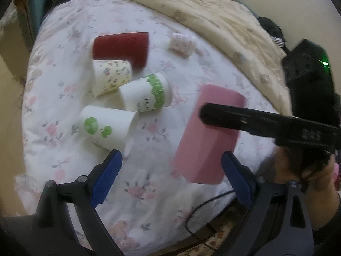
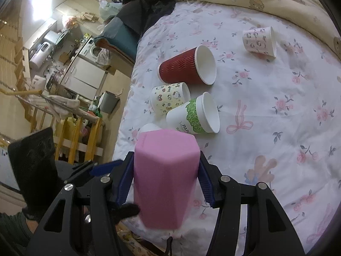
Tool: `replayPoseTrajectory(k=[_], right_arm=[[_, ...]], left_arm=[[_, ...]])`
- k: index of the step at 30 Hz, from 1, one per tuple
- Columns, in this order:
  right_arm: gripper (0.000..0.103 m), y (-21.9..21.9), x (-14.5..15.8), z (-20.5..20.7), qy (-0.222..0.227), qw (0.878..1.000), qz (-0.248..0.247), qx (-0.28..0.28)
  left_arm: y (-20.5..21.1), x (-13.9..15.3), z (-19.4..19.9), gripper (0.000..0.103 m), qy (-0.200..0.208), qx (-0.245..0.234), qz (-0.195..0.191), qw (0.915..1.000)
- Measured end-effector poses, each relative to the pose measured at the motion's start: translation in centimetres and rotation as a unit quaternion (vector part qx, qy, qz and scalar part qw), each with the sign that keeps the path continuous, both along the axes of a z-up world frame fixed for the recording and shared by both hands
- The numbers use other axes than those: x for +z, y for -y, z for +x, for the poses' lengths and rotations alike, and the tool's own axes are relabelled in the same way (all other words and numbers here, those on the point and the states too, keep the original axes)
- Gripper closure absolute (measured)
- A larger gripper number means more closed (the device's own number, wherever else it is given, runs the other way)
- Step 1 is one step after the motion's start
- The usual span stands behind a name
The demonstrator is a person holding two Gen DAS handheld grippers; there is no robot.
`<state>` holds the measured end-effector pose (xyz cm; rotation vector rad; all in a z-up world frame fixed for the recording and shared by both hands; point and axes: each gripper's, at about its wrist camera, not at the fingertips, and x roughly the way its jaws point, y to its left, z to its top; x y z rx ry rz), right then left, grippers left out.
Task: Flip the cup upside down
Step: 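Rotate the held pink cup with the right gripper so its base faces up, then set the pink cup upside down beside the cups and open the right gripper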
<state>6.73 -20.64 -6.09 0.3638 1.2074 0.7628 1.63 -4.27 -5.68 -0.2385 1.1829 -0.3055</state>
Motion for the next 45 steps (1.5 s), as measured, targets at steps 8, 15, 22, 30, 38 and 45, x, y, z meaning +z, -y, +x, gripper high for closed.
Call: replayPoseTrajectory(k=[8,15,22,30,38,45], right_arm=[[0.046,0.3,1.0,-0.9,0.023,1.0,-0.008,0.006],[0.046,0.2,1.1,-0.9,0.024,1.0,-0.013,0.007],[0.046,0.0,2.0,0.1,0.034,0.996,-0.079,0.024],[0.046,-4.4,0.7,2.6,0.035,0.965,-0.232,0.114],[0.046,-10.6,-3.1,3.0,0.031,0.917,-0.349,0.192],[0.046,-12.0,-4.9,3.2,0.025,0.903,-0.377,0.203]], left_arm=[[-0.7,-0.4,0.1,0.011,-0.003,0.014,0.019,0.9997],[-0.8,-0.3,0.2,0.01,-0.002,0.013,0.012,0.9998],[-2.7,0.0,0.0,0.01,-0.005,0.05,0.045,0.9978],[-5.8,0.7,-1.3,0.01,0.005,0.112,0.098,0.9889],[-7.2,0.4,-2.0,0.01,-0.014,0.137,0.113,0.984],[-7.0,0.9,-2.4,0.007,-0.004,0.134,0.125,0.983]])
